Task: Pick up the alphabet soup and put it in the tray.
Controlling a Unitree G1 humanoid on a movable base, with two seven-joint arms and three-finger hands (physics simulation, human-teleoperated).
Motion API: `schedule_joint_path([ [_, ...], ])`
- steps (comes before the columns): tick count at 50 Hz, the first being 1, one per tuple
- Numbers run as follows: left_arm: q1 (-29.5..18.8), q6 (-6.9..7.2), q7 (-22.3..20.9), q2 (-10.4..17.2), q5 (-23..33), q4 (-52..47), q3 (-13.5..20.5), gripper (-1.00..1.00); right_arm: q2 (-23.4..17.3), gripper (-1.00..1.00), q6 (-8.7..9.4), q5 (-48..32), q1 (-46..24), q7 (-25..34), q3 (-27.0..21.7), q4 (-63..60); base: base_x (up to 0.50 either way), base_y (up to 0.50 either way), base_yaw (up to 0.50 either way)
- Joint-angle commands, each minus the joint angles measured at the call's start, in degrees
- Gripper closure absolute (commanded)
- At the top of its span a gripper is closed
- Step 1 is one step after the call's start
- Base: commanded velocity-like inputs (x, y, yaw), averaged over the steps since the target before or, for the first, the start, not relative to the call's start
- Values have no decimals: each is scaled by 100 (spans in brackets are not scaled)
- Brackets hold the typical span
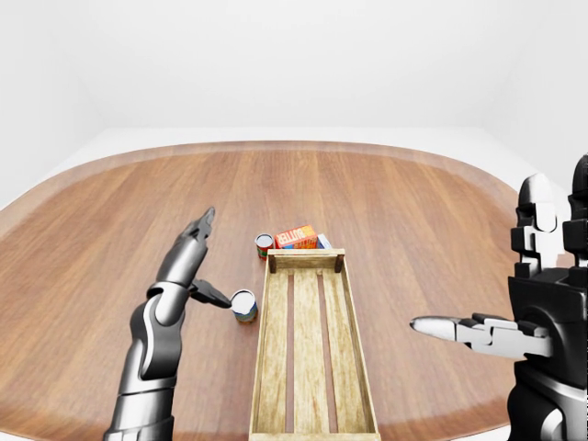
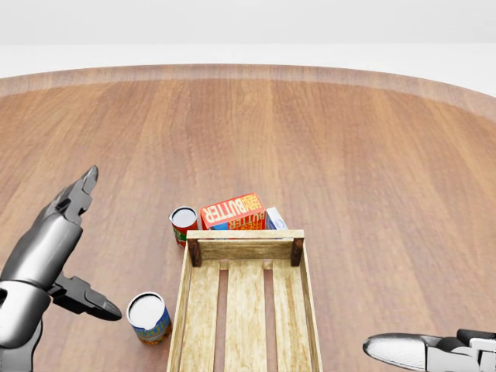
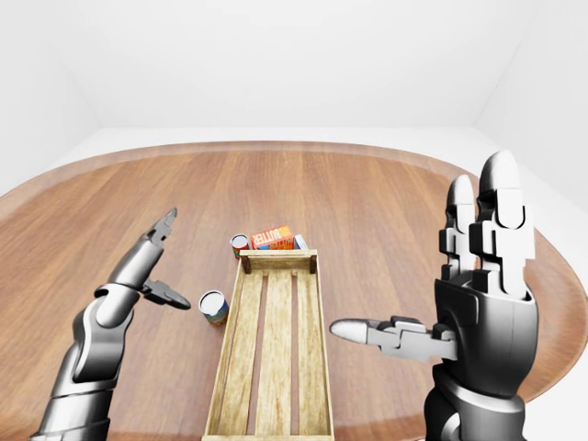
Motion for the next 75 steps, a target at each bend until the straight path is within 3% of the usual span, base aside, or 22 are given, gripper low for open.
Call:
schedule_joint_path([
  [1, -116, -171, 203, 79, 888, 567, -85, -100, -34, -98, 0, -405, 83, 102, 338, -97, 0, 0, 0],
  [2, -119, -274, 317, 65, 860, 769, -87, -100, -51, -98, 0, -480, 77, 88, 382, -100, 0, 0, 0],
  [6, -173, -119, -36, 65, 914, 585, -105, -100, -26, -98, 0, -485, 22, 45, 207, -138, 0, 0, 0],
  [23, -175, -126, -55, 50, 931, 577, -88, -100, -34, -98, 0, -469, 22, 35, 199, -140, 0, 0, 0],
  [26, -409, -248, 185, 90, 1004, 1344, -205, -100, -22, -98, 0, -383, 10, 32, 113, -140, 0, 0, 0],
  [27, -621, -351, 458, 146, 1191, 1953, -331, -100, -8, -98, 0, -347, -20, 30, 54, -140, 0, 0, 0],
  [30, -892, -402, 517, 133, 1094, 2516, -394, -100, -3, -98, 0, -333, -24, 18, 31, -140, 0, 0, 0],
  [31, -1105, -505, 721, 154, 1131, 3037, -471, -100, 5, -98, 0, -309, -27, 20, 1, -140, 0, 0, 0],
  [32, -1131, -518, 751, 165, 1120, 3100, -488, -100, 5, -98, 0, -307, -28, 21, -1, -140, 0, 0, 0],
  [33, -1318, -714, 974, 194, 1188, 3589, -591, -100, 45, -98, 0, -168, -51, 45, -84, -140, 0, 0, 0],
  [42, -2059, -937, 1349, 245, 1000, 5141, -725, -100, 13, -98, 0, -125, -66, -38, -139, -140, 0, 0, 0],
  [48, -2384, -955, 1585, 280, 920, 5879, -841, -100, 9, -98, 0, -136, -68, -56, -132, -140, 0, 0, 0],
  [51, -2523, -955, 1434, 272, 781, 6155, -841, -100, 7, -98, 0, -134, -68, -69, -125, -140, 0, 0, 0],
  [57, -2824, -955, 1727, 261, 794, 6967, -953, -100, 8, -98, 0, -102, -89, -75, -174, -140, 0, 0, 0],
  [75, -2941, -955, 1797, 157, 873, 7349, -1080, -100, -27, -98, 0, 10, -39, -149, -173, -140, 0, 0, 0],
])
